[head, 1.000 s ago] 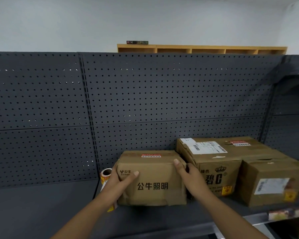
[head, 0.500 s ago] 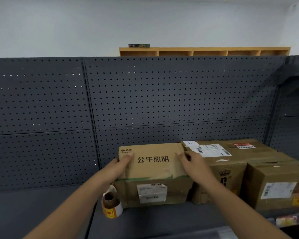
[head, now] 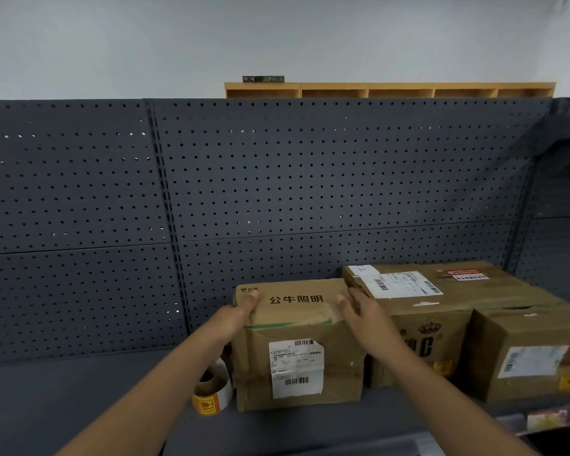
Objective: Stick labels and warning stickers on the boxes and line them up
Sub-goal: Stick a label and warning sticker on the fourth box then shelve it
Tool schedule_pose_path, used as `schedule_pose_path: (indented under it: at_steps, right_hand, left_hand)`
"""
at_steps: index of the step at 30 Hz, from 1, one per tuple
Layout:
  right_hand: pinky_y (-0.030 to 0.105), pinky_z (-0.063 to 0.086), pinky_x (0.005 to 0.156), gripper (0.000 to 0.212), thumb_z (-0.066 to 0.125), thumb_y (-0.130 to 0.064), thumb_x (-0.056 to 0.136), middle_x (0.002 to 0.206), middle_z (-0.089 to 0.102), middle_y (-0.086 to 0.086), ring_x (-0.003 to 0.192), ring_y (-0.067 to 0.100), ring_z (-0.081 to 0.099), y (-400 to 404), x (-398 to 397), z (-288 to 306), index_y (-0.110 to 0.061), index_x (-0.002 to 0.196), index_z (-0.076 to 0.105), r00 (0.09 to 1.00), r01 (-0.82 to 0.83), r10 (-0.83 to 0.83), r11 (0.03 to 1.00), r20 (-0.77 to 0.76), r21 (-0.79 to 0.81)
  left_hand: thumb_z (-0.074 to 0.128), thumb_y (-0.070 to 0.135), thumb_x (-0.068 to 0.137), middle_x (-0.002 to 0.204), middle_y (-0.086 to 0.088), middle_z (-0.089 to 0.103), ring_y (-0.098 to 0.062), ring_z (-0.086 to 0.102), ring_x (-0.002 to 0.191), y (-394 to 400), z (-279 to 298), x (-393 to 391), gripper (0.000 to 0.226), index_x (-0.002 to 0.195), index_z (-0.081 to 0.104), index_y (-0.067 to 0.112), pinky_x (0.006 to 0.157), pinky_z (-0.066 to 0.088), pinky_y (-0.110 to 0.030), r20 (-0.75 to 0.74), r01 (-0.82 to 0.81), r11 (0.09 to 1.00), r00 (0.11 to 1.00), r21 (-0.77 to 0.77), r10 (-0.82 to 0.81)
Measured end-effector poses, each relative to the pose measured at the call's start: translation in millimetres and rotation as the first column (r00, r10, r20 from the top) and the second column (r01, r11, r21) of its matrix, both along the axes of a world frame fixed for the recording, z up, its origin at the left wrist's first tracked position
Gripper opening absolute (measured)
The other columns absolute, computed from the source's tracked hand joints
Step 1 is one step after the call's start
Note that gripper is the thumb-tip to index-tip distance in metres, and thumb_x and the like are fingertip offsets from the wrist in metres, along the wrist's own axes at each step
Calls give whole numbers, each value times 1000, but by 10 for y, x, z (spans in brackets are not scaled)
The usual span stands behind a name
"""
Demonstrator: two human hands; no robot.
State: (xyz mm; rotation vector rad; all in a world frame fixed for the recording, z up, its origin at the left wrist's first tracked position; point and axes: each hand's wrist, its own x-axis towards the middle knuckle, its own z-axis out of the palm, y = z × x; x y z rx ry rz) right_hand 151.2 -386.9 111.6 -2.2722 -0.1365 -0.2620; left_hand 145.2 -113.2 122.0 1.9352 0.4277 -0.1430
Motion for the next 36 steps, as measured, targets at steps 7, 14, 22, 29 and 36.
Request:
schedule_pose_path:
  at_steps: [7,14,22,29,36]
  right_hand:
    - [39,47,103,56,42,-44,109,144,60,8,132,28,56,48,30,-38,-12,155,41,999,39,-39,999,15,-34]
    - [48,45,109,56,39,-56,106,147,51,-1,138,22,46,142,-56,-64,-20,146,49,981,65,-59,997,187,-28]
    - [41,49,95,37,47,-44,105,112,68,-3,113,21,54,253,-41,99,-17,115,70,938,96,3,958,347,-269]
    - [31,44,91,21,53,-30,104,101,63,-13,107,12,52,625,-255,214,-20,108,70,866,-117,221,962,448,-248]
    - [27,43,102,23,55,-16,102,116,63,-9,118,11,49,1245,-543,24,-14,121,68,676,-388,565,819,474,-423]
  left_hand:
    - [52,82,86,125,-7,64,-24,60,110,-8,-56,11,87,134,61,11,95,45,-35,50,-45,999,998,23,44]
    - [76,94,35,127,-9,71,-31,62,123,27,27,-67,110,122,70,27,113,43,-52,-61,-99,952,995,-290,84]
    - [61,59,95,105,-13,76,-30,70,100,150,22,-222,52,120,69,14,91,58,-41,-10,-51,904,999,-424,52]
    - [47,32,109,134,-2,59,-25,52,133,529,-219,-408,32,135,59,18,102,44,-35,272,-94,987,954,-127,126]
    - [55,3,97,104,10,69,-7,65,98,820,-765,-677,31,95,68,30,78,51,-21,352,82,969,922,234,-163]
